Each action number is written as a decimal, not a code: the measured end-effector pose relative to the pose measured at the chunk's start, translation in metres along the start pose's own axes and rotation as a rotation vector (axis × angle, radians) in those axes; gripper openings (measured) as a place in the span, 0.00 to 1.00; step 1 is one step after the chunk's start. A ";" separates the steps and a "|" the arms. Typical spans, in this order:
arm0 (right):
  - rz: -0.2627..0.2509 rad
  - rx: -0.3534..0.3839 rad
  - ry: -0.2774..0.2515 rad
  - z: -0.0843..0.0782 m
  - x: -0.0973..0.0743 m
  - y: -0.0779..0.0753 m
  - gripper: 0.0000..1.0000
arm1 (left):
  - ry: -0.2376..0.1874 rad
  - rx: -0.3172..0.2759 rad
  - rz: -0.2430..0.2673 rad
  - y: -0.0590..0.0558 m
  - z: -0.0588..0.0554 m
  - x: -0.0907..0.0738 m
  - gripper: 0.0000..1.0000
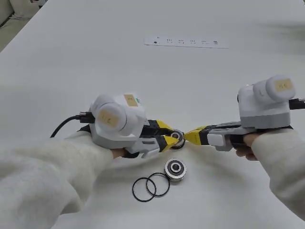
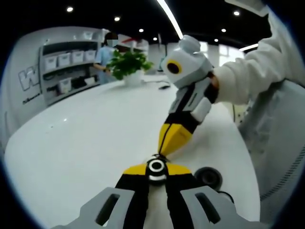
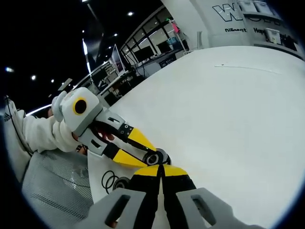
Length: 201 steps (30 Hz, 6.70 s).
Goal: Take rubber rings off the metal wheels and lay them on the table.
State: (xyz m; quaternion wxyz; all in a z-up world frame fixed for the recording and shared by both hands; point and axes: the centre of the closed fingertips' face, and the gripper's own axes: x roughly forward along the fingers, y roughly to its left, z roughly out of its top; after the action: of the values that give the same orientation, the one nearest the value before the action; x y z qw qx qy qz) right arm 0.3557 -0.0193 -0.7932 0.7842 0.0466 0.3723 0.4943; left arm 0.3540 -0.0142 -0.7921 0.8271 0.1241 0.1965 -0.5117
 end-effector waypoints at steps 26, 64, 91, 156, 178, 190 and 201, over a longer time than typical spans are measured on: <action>0.010 -0.018 -0.002 0.002 0.000 0.003 0.00 | 0.001 0.004 0.002 0.001 0.000 0.000 0.13; 0.030 -0.022 -0.006 0.004 0.000 0.008 0.00 | 0.000 0.003 0.003 0.001 0.000 0.000 0.14; 0.070 -0.018 -0.043 0.011 0.002 0.017 0.00 | -0.003 -0.001 -0.003 -0.001 0.000 0.000 0.14; 0.046 -0.017 -0.210 0.064 -0.035 0.040 0.00 | -0.096 -0.010 0.140 0.012 0.056 -0.089 0.57; 0.137 -0.077 -0.183 0.061 -0.032 0.086 0.00 | -0.086 -0.012 0.131 -0.033 0.037 -0.139 0.78; 0.187 -0.091 -0.125 0.047 -0.018 0.108 0.00 | -0.052 -0.036 0.169 -0.032 0.016 -0.156 0.87; 0.230 -0.062 -0.060 0.029 -0.006 0.112 0.00 | 0.010 -0.043 0.124 -0.040 -0.002 -0.148 0.89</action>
State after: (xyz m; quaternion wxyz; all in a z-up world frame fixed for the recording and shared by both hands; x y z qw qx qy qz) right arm 0.2901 0.0409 -0.7196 0.7341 0.0795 0.3255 0.5907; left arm 0.2586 0.0864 -0.7271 0.8587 0.1207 0.2036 -0.4546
